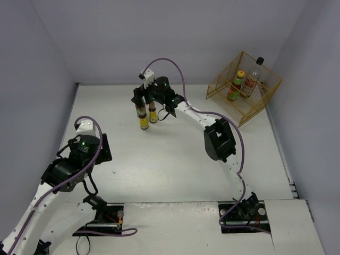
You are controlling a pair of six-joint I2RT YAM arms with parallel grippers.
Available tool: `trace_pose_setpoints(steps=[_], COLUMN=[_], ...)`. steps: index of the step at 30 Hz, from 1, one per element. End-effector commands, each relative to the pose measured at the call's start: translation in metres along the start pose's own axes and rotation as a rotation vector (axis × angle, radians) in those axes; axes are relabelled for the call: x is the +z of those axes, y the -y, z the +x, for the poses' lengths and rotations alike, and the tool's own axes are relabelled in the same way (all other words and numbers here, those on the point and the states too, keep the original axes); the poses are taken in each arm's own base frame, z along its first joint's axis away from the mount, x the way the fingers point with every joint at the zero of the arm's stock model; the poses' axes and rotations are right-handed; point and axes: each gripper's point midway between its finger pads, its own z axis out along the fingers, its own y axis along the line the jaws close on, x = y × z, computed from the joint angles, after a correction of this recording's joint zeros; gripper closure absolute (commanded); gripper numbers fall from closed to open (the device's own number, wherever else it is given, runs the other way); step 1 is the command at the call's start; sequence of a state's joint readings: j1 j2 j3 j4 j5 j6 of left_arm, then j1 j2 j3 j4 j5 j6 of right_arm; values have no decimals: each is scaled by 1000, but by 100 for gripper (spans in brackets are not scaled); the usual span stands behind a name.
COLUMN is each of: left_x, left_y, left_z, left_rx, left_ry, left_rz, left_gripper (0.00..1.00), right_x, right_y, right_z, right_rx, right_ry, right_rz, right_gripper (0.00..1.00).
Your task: Organize the condiment bottles
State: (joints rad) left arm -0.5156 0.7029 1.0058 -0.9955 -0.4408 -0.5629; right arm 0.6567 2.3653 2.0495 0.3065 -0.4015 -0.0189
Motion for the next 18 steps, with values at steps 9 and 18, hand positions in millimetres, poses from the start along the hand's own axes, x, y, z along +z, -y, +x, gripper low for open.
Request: trace_pose_setpoints(steps=[9, 18], left_x=[-8, -9], left_y=[-2, -5], left_z=[-19, -18], left_rx=[-56, -60], left_ry=[53, 59], left_rz=[-9, -16], left_gripper=[29, 29], right_x=[10, 19], right_y=[2, 0], right_z=[-64, -52], right_rx=[-38, -5], right_ry=[182, 150], right_rz=[32, 19], right_gripper=[39, 46])
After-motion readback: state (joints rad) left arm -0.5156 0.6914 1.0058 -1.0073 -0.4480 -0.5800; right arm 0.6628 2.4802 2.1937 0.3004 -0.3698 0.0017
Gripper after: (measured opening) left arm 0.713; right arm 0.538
